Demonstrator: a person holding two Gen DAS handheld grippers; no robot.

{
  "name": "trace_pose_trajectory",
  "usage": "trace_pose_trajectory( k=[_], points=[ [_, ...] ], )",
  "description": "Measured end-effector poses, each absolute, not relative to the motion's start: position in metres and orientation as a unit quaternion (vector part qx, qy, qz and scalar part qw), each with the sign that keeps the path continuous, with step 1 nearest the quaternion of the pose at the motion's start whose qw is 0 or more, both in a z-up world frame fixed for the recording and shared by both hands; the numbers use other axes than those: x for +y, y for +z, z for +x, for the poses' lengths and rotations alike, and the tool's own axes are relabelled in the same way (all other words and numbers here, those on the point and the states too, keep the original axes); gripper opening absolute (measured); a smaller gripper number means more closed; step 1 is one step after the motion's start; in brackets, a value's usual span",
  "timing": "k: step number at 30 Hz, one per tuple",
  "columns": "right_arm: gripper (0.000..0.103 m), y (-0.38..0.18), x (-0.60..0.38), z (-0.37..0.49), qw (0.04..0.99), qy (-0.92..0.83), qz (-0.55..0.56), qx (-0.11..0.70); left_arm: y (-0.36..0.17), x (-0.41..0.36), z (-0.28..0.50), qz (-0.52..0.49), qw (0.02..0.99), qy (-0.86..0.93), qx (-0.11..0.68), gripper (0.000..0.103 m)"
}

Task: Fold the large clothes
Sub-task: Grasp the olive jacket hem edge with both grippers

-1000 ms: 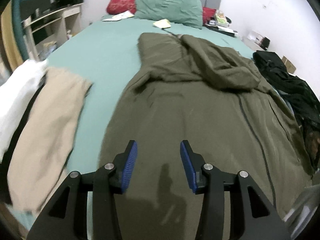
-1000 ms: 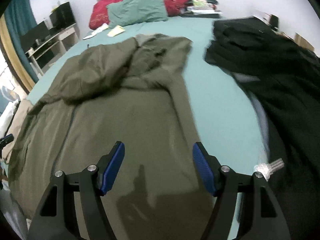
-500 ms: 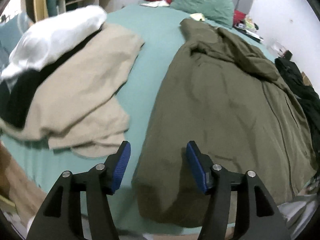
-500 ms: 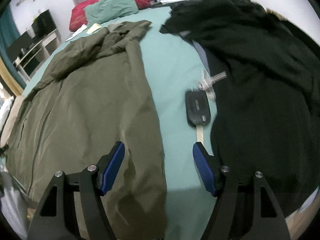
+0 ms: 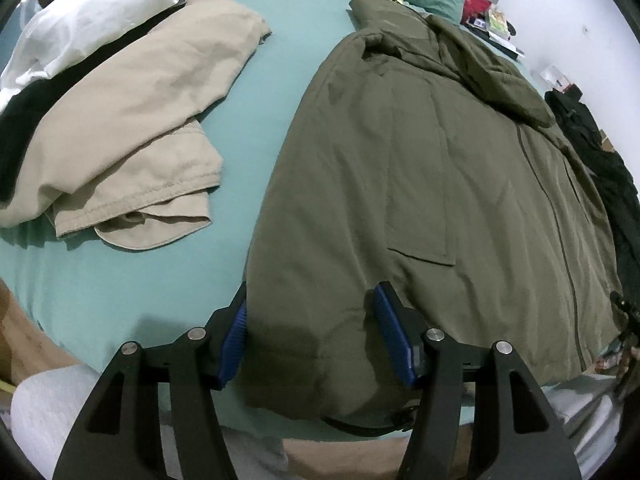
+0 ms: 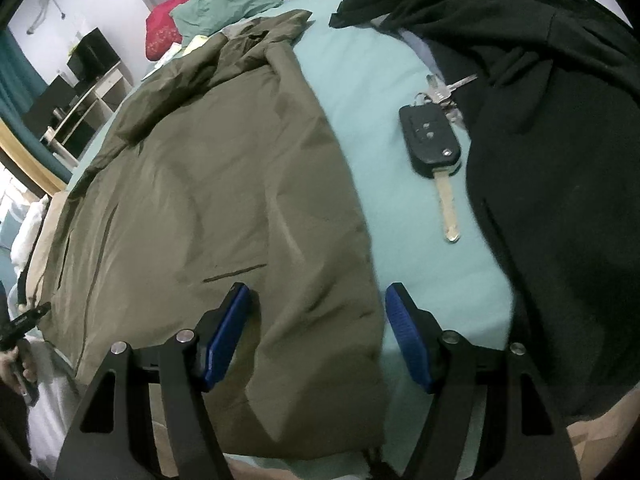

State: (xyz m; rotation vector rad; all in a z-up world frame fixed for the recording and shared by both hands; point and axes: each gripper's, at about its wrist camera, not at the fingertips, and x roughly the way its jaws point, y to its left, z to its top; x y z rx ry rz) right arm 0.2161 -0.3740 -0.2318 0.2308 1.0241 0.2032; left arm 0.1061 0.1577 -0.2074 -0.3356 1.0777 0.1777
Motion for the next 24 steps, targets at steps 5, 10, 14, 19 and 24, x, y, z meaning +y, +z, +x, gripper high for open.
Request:
trace_pose_trajectory(
  k=[5, 10, 14, 19, 24],
  points=[
    [0.039, -0.233, -0.363, 0.207, 0.862, 0.110, 0.110, 0.482, -0.207, 0.148, 0.102, -0.146, 0.844, 0.077, 0.511, 0.054],
    [0.017, -0.232, -0.356, 0.203, 0.862, 0.126, 0.117, 0.476, -0.197, 0.138, 0.097, -0.143, 0.861, 0.043, 0.487, 0.011],
    [0.016, -0.229, -0.355, 0.200, 0.868, 0.120, 0.107, 0.470, -0.181, 0.132, 0.089, -0.128, 0.880, 0.045, 0.455, 0.009],
    [0.031, -0.233, -0.359, 0.196, 0.872, 0.103, 0.101, 0.469, -0.184, 0.142, 0.087, -0.151, 0.873, 0.055, 0.461, 0.009],
    [0.042, -0.236, -0.357, 0.193, 0.870, 0.105, 0.108, 0.469, -0.198, 0.140, 0.093, -0.154, 0.852, 0.065, 0.497, 0.018]
  ],
)
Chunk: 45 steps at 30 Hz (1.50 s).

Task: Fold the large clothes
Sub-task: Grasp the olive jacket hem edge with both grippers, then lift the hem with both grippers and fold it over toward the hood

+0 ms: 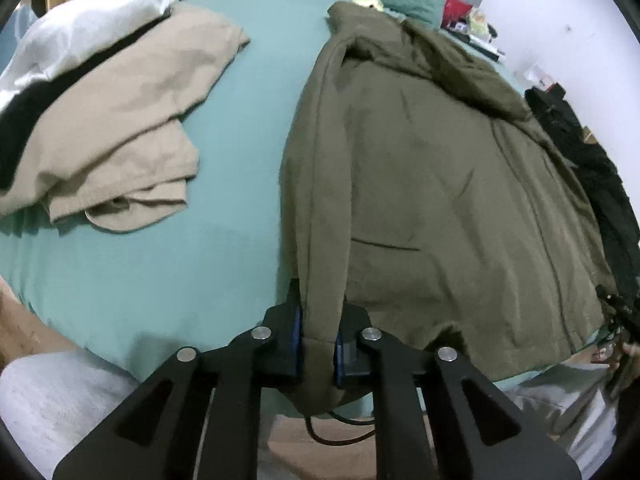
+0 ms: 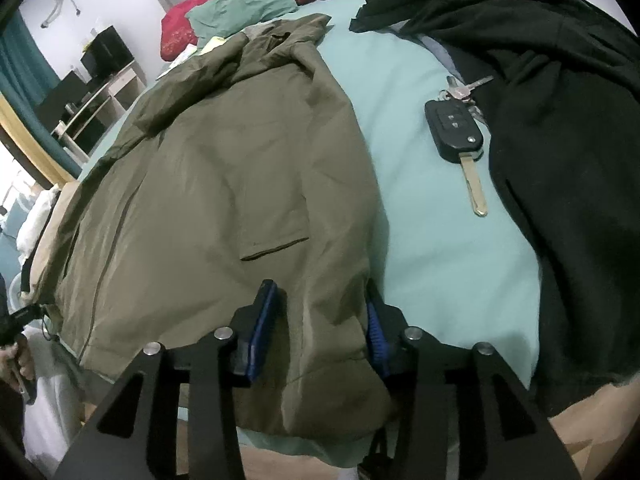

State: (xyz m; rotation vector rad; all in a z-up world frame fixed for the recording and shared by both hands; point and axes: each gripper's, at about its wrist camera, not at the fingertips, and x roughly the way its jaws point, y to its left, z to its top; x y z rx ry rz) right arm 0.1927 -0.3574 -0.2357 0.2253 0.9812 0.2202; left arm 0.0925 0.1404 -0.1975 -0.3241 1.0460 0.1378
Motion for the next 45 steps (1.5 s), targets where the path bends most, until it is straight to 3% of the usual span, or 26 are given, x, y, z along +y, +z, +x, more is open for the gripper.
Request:
trace_pose_trajectory(
  k=[2, 6, 8, 11, 19, 45],
  points=[
    [0.042, -0.236, -0.358, 0.190, 0.872, 0.101, 0.110, 0.467, -0.200, 0.141, 0.095, -0.150, 0.848, 0.072, 0.503, 0.023],
    [0.041, -0.236, -0.356, 0.188, 0.870, 0.098, 0.098, 0.472, -0.200, 0.139, 0.097, -0.144, 0.849, 0.075, 0.502, 0.023],
    [0.018, -0.234, -0.353, 0.189, 0.870, 0.098, 0.087, 0.476, -0.196, 0.136, 0.095, -0.141, 0.854, 0.070, 0.495, 0.013],
    [0.008, -0.230, -0.353, 0.186, 0.870, 0.105, 0.094, 0.472, -0.187, 0.134, 0.091, -0.135, 0.865, 0.075, 0.478, 0.009],
    [0.006, -0.189, -0.372, 0.163, 0.884, 0.114, 0.171, 0.419, -0.136, 0.132, 0.064, -0.115, 0.899, 0.078, 0.414, 0.008],
    [0.006, -0.049, -0.391, 0.026, 0.930, 0.144, 0.176, 0.290, 0.004, 0.132, -0.084, -0.158, 0.935, 0.072, 0.310, 0.008]
  ],
)
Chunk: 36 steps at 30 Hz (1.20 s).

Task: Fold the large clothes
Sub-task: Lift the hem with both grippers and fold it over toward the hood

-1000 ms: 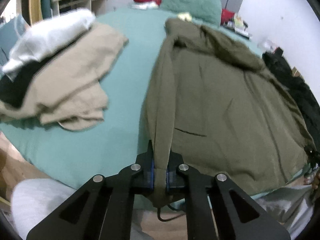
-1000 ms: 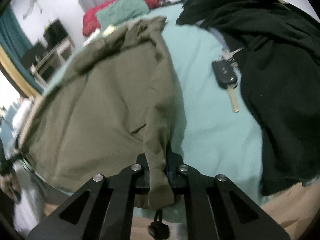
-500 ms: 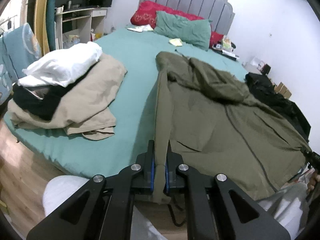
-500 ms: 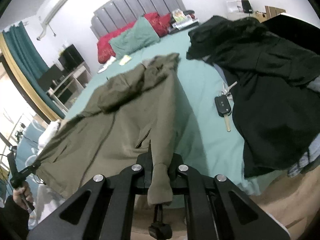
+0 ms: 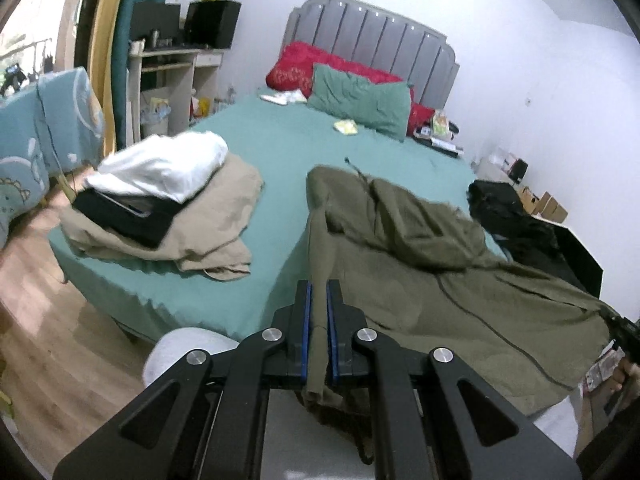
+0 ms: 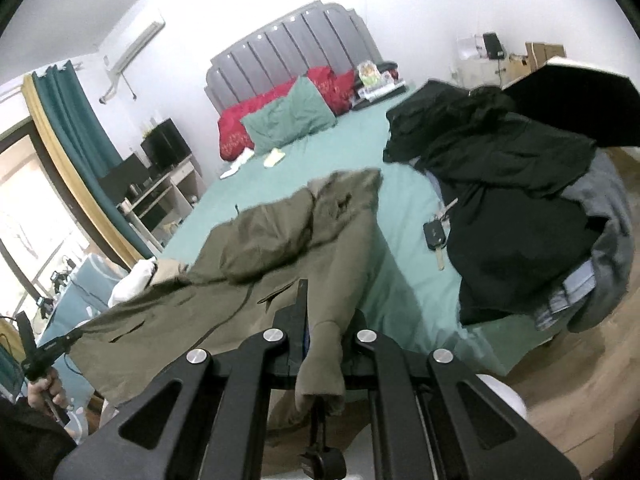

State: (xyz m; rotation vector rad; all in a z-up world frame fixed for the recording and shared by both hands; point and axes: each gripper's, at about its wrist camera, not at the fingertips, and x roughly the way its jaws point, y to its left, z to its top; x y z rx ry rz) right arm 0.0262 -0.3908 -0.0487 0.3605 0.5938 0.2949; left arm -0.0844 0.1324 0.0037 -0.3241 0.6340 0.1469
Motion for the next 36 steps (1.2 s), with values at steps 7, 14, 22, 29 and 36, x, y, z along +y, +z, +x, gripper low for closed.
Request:
trace_pose_trajectory(
  k=[7, 14, 22, 29, 36],
  points=[
    [0.007, -0.004, -0.394, 0.014, 0.944, 0.150, 0.167, 0.240, 0.049, 0.132, -0.098, -0.149, 0.952, 0.069, 0.259, 0.008],
    [0.007, 0.018, -0.397, 0.051, 0.949, 0.149, 0.173, 0.220, 0.069, 0.137, -0.066, -0.134, 0.962, 0.074, 0.228, 0.008],
    [0.007, 0.019, -0.394, 0.136, 0.949, 0.143, 0.188, 0.209, 0.068, 0.154, 0.025, -0.117, 0.966, 0.080, 0.218, 0.006],
    [0.007, 0.004, -0.385, 0.226, 0.949, 0.125, 0.192, 0.214, 0.061, 0.162, 0.123, -0.103, 0.969, 0.083, 0.210, 0.005],
    [0.007, -0.022, -0.378, 0.315, 0.950, 0.086, 0.184, 0.237, 0.027, 0.161, 0.241, -0.095, 0.963, 0.075, 0.240, 0.005]
  ],
)
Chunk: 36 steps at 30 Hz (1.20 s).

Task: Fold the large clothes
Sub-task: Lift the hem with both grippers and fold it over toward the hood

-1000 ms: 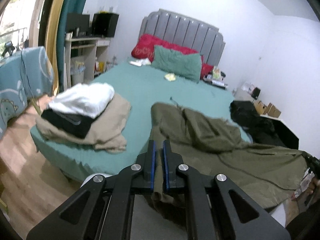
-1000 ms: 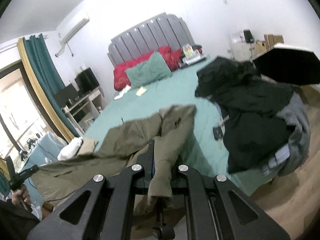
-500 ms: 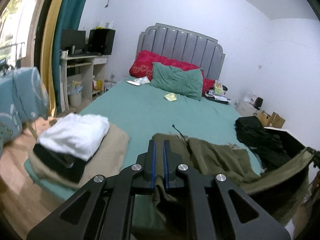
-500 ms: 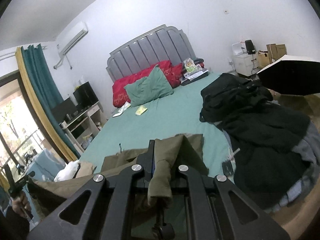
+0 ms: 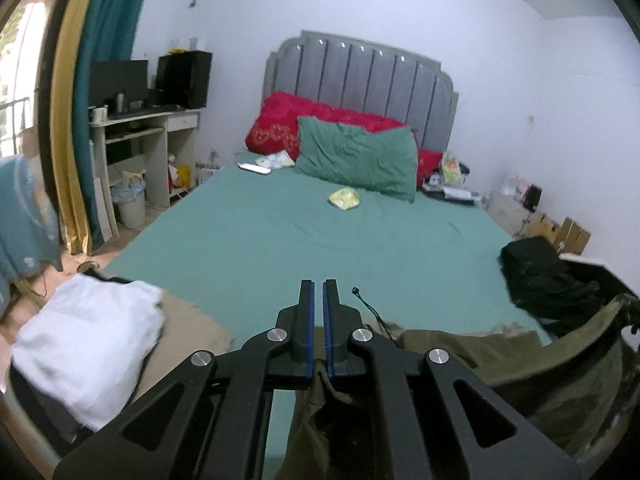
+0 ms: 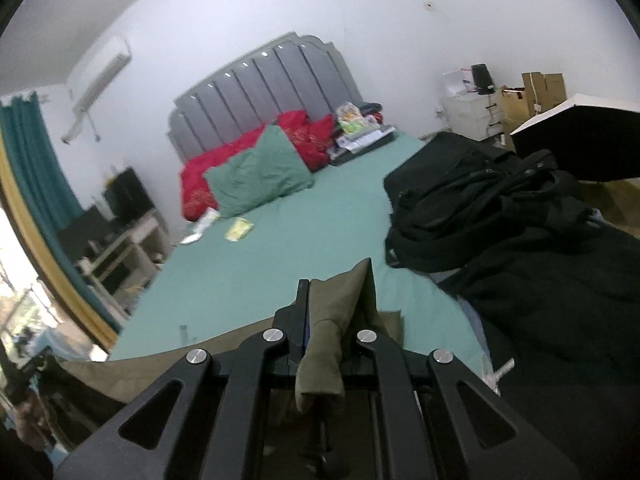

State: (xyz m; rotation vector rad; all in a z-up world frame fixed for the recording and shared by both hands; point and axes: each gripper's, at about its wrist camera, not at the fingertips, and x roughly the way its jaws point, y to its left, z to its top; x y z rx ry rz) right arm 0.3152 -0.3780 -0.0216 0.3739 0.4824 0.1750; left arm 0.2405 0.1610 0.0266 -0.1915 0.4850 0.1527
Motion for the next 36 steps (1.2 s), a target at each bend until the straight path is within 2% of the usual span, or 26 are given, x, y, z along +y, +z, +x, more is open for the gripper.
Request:
trace_pose_trajectory(
  k=[10, 13, 15, 16, 17, 18, 21, 23, 25, 27, 28, 32, 36],
  points=[
    [0.007, -0.106, -0.365, 0.431, 0.928, 0.046, 0.176, 0.326, -0.071, 0.183, 0.370, -0.108, 0.932, 0.092, 0.333, 0.005],
    [0.007, -0.129, -0.358, 0.449, 0.920, 0.028, 0.159, 0.356, -0.101, 0.191, 0.397, -0.118, 0.919, 0.101, 0.362, 0.008],
    [0.008, -0.140, -0.353, 0.463, 0.914, 0.029, 0.149, 0.377, -0.118, 0.194, 0.410, -0.121, 0.908, 0.098, 0.389, 0.019],
    [0.008, -0.146, -0.352, 0.469, 0.910, 0.031, 0.142, 0.387, -0.125, 0.196, 0.414, -0.120, 0.903, 0.091, 0.404, 0.029],
    [0.010, -0.151, -0.352, 0.474, 0.908, 0.031, 0.138, 0.395, -0.130, 0.199, 0.419, -0.122, 0.898, 0.081, 0.415, 0.035],
    [0.011, -0.155, -0.351, 0.477, 0.905, 0.030, 0.134, 0.402, -0.131, 0.203, 0.418, -0.129, 0.898, 0.073, 0.414, 0.036],
    [0.013, -0.160, -0.348, 0.478, 0.903, 0.023, 0.128, 0.409, -0.121, 0.216, 0.408, -0.147, 0.905, 0.070, 0.393, 0.052],
    [0.016, -0.154, -0.350, 0.473, 0.906, 0.018, 0.135, 0.401, -0.099, 0.227, 0.389, -0.185, 0.916, 0.081, 0.347, 0.062],
    [0.026, -0.141, -0.348, 0.464, 0.913, 0.018, 0.137, 0.383, -0.078, 0.226, 0.371, -0.199, 0.927, 0.075, 0.310, 0.064],
    [0.063, -0.131, -0.351, 0.455, 0.919, 0.022, 0.141, 0.368, -0.061, 0.212, 0.355, -0.181, 0.940, 0.043, 0.285, 0.066],
    [0.103, -0.122, -0.352, 0.449, 0.925, 0.015, 0.140, 0.354, -0.058, 0.200, 0.352, -0.165, 0.944, 0.020, 0.284, 0.067],
    [0.102, -0.100, -0.366, 0.426, 0.939, 0.005, 0.151, 0.310, -0.066, 0.136, 0.347, -0.078, 0.936, -0.100, 0.329, 0.067],
    [0.102, -0.097, -0.334, 0.410, 0.933, 0.123, 0.104, 0.321, -0.088, 0.087, 0.345, -0.013, 0.907, -0.190, 0.375, 0.067]
  ],
)
